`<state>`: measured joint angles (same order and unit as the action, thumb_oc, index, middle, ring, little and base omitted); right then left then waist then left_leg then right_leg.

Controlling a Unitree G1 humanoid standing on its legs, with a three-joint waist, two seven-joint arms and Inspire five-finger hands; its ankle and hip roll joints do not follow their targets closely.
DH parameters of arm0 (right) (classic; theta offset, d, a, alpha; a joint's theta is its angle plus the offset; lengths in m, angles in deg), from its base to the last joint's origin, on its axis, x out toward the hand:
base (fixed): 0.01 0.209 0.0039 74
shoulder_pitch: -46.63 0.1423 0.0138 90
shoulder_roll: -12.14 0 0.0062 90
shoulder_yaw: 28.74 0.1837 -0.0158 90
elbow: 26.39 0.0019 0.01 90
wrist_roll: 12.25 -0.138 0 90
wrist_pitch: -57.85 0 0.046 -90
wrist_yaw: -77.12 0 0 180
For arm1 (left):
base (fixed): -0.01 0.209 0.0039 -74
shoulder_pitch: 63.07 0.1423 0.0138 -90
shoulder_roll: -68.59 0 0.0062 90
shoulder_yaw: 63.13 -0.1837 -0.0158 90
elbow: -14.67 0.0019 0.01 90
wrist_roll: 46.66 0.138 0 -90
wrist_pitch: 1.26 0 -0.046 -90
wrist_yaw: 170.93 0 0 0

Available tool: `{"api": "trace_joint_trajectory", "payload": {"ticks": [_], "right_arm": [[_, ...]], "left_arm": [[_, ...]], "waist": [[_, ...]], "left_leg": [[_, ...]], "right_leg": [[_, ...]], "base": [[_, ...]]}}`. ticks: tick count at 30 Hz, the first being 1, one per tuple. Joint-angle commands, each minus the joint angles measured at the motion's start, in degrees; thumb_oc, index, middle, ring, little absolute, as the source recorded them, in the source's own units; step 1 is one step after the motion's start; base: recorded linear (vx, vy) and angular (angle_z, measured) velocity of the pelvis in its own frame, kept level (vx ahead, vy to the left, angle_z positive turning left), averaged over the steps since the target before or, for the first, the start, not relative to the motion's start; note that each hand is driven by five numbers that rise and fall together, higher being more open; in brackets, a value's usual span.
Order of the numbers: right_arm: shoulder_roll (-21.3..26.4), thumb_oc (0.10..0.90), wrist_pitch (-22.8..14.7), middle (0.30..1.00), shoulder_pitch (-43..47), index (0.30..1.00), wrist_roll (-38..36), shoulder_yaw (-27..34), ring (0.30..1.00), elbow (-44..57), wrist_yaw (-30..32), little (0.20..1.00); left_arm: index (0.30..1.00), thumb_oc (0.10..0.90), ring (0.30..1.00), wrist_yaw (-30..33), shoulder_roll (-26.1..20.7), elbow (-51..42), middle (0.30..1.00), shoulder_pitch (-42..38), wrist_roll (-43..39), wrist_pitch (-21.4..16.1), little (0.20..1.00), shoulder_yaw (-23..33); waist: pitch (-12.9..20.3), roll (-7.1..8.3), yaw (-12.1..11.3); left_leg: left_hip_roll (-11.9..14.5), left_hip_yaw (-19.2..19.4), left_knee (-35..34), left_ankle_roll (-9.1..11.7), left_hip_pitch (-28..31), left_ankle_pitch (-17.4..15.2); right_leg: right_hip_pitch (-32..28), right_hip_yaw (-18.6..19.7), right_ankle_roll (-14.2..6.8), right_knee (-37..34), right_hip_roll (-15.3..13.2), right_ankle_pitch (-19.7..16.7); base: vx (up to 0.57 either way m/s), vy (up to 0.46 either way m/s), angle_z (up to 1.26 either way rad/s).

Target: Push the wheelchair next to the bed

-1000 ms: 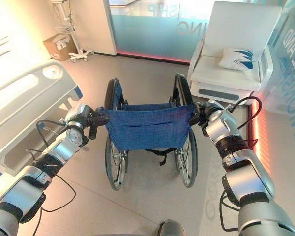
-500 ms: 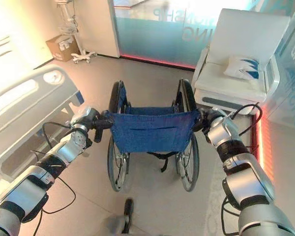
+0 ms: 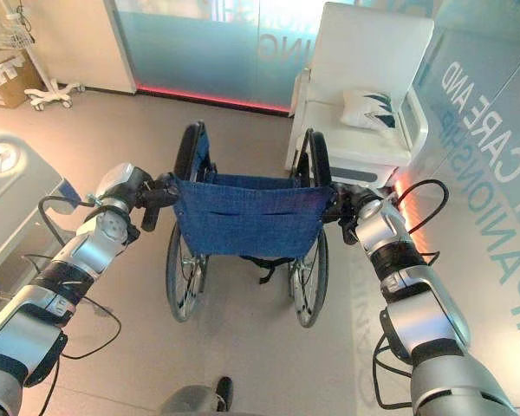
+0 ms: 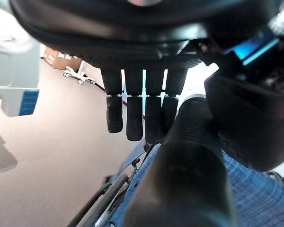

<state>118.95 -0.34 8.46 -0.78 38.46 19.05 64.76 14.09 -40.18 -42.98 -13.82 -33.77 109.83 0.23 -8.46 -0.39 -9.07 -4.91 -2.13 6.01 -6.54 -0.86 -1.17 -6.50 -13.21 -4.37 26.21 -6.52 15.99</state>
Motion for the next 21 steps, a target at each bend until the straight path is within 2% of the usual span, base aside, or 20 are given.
{"api": "trace_joint_trajectory", "payload": {"ticks": [1,2,3,4,6,7,8,9,11,13,14,15,17,19,20,21], "right_arm": [[1.0,0.400,-11.5,0.300,-6.3,0.300,5.1,-9.1,0.300,2.0,-4.1,0.300],[0.9,0.400,-11.4,0.300,-4.3,0.300,4.6,-9.6,0.300,1.6,-3.9,0.300],[1.0,0.400,-11.4,0.300,-4.0,0.300,4.5,-9.7,0.300,1.5,-3.8,0.300],[1.6,0.400,-11.0,0.300,-3.3,0.300,3.6,-9.9,0.300,1.7,-3.8,0.300],[2.0,0.400,-10.2,0.300,-2.7,0.300,3.4,-9.8,0.300,2.3,-3.9,0.300],[2.3,0.400,-9.4,0.300,-1.4,0.300,2.8,-10.0,0.300,2.6,-4.0,0.300],[2.3,0.400,-9.3,0.300,-1.2,0.300,2.7,-10.0,0.300,2.6,-4.0,0.300],[2.8,0.400,-8.9,0.300,0.3,0.300,2.1,-10.3,0.300,2.5,-4.5,0.300],[3.7,0.400,-9.5,0.300,0.5,0.300,1.2,-10.5,0.300,2.0,-4.7,0.300],[5.0,0.400,-8.8,0.300,-1.4,0.300,1.3,-10.3,0.300,5.2,-6.3,0.300],[5.5,0.400,-9.1,0.300,-2.2,0.300,1.9,-10.3,0.300,6.3,-6.9,0.300],[6.5,0.400,-10.2,0.300,-3.5,0.300,2.6,-10.2,0.300,7.1,-7.5,0.300],[7.1,0.400,-11.8,0.300,-4.2,0.300,3.7,-10.3,0.300,7.3,-7.5,0.300],[8.5,0.400,-14.4,0.300,-5.1,0.300,5.8,-10.1,0.300,8.0,-7.5,0.300],[8.8,0.400,-14.6,0.300,-5.2,0.300,5.8,-10.2,0.300,8.2,-7.6,0.300],[10.1,0.400,-15.8,0.300,-5.8,0.300,6.5,-10.3,0.300,8.6,-8.1,0.300]], "left_arm": [[0.300,0.400,0.300,-5.4,-1.3,-0.3,0.300,9.3,0.8,-1.3,0.300,0.0],[0.300,0.400,0.300,-5.9,-2.2,-0.7,0.300,8.5,0.9,-1.8,0.300,0.8],[0.300,0.400,0.300,-6.0,-2.3,-0.5,0.300,8.3,0.9,-2.0,0.300,0.9],[0.300,0.400,0.300,-6.5,-2.9,-0.2,0.300,7.2,0.4,-2.7,0.300,0.4],[0.300,0.400,0.300,-6.8,-3.1,-0.3,0.300,6.3,0.0,-2.8,0.300,0.0],[0.300,0.400,0.300,-6.9,-3.5,-0.1,0.300,5.7,-0.3,-3.2,0.300,-0.2],[0.300,0.400,0.300,-6.8,-3.6,-0.1,0.300,5.6,-0.4,-3.3,0.300,-0.2],[0.300,0.400,0.300,-7.1,-3.8,0.5,0.300,4.7,-0.7,-3.9,0.300,-0.2],[0.300,0.400,0.300,-7.8,-3.6,1.0,0.300,4.5,-0.7,-4.3,0.300,-0.1],[0.300,0.400,0.300,-9.0,-3.6,0.3,0.300,6.4,-0.3,-3.4,0.300,0.1],[0.300,0.400,0.300,-9.2,-3.5,-0.1,0.300,7.1,0.4,-2.8,0.300,0.2],[0.300,0.400,0.300,-9.1,-3.0,-0.4,0.300,8.0,0.8,-2.3,0.300,0.2],[0.300,0.400,0.300,-9.0,-2.7,-0.3,0.300,8.5,1.3,-2.1,0.300,0.2],[0.300,0.400,0.300,-10.7,-2.2,-0.1,0.300,8.7,2.0,-2.5,0.300,-0.7],[0.300,0.400,0.300,-11.2,-2.2,-0.2,0.300,8.6,2.0,-2.5,0.300,-0.9],[0.300,0.400,0.300,-12.0,-1.9,-0.2,0.300,8.7,2.4,-2.7,0.300,-1.8]], "waist": [[-2.6,0.74,-0.8],[-4.6,0.79,1.1],[-5.0,0.90,1.4],[-5.8,1.99,2.8],[-6.3,1.78,3.5],[-6.9,2.07,3.8],[-7.0,2.06,3.9],[-7.4,2.62,4.3],[-7.0,3.24,4.9],[-6.4,3.43,5.7],[-6.1,3.54,6.0],[-5.3,3.56,6.6],[-4.5,3.47,7.0],[-2.3,3.17,8.0],[-2.1,3.11,8.1],[-1.6,2.68,8.2]], "left_leg": [[1.0,6.4,3.1,4.3,-4.9,0.0],[0.3,5.4,2.5,4.1,-1.7,-2.7],[0.0,5.2,2.6,3.9,-1.3,-3.5],[-1.3,4.1,2.8,3.4,0.2,-6.2],[-1.0,3.1,3.9,3.2,0.8,-8.0],[-0.8,2.7,6.6,3.3,0.2,-10.0],[-0.7,2.7,7.1,3.3,0.0,-10.3],[0.2,2.8,11.0,3.4,-0.9,-12.2],[1.0,2.6,14.3,3.9,-1.5,-14.1],[5.4,3.7,15.7,5.2,1.3,-15.0],[7.0,4.2,15.5,6.0,2.7,-14.9],[8.9,4.0,14.4,6.9,4.9,-13.4],[10.3,4.1,14.2,7.5,6.1,-11.3],[13.5,5.9,14.6,9.6,8.7,-4.6],[13.9,6.2,14.9,9.8,8.6,-3.5],[14.8,6.7,17.1,10.8,8.1,-0.4]], "right_leg": [[6.7,-0.4,-1.1,-9.8,-2.2,-12.9],[13.7,0.4,-2.1,-15.0,-5.1,-19.7],[14.4,0.8,-2.5,-15.9,-5.6,-21.0],[17.6,2.9,-4.3,-22.4,-7.8,-26.3],[17.8,3.3,-4.9,-26.1,-8.3,-27.3],[18.5,3.5,-4.9,-27.2,-9.1,-27.7],[18.6,3.5,-4.9,-27.0,-9.1,-27.6],[19.5,4.3,-4.8,-24.4,-9.3,-26.2],[19.5,5.2,-5.2,-22.1,-8.8,-24.8],[20.2,4.0,-4.7,-13.7,-7.8,-21.2],[19.8,3.1,-4.3,-12.8,-7.5,-20.6],[19.0,2.3,-3.4,-12.4,-6.5,-19.7],[18.5,1.2,-2.5,-12.1,-5.5,-18.8],[17.6,-1.9,-0.4,-12.8,-4.0,-17.0],[17.3,-2.4,0.0,-13.0,-3.7,-16.6],[15.6,-4.1,1.5,-13.6,-2.5,-15.2]], "base": [[0.33,-0.209,-0.24],[0.34,-0.220,-0.18],[0.56,-0.378,0.03],[0.43,-0.251,0.24],[0.53,-0.331,1.00],[0.48,-0.331,1.50],[0.50,-0.425,1.51],[0.34,-0.317,0.88],[0.50,-0.403,0.66],[0.67,-0.402,0.78],[0.70,-0.394,1.19],[0.52,-0.302,1.03],[0.41,-0.252,0.59],[0.39,-0.270,0.43],[0.35,-0.263,0.43],[0.33,-0.265,0.50]]}}
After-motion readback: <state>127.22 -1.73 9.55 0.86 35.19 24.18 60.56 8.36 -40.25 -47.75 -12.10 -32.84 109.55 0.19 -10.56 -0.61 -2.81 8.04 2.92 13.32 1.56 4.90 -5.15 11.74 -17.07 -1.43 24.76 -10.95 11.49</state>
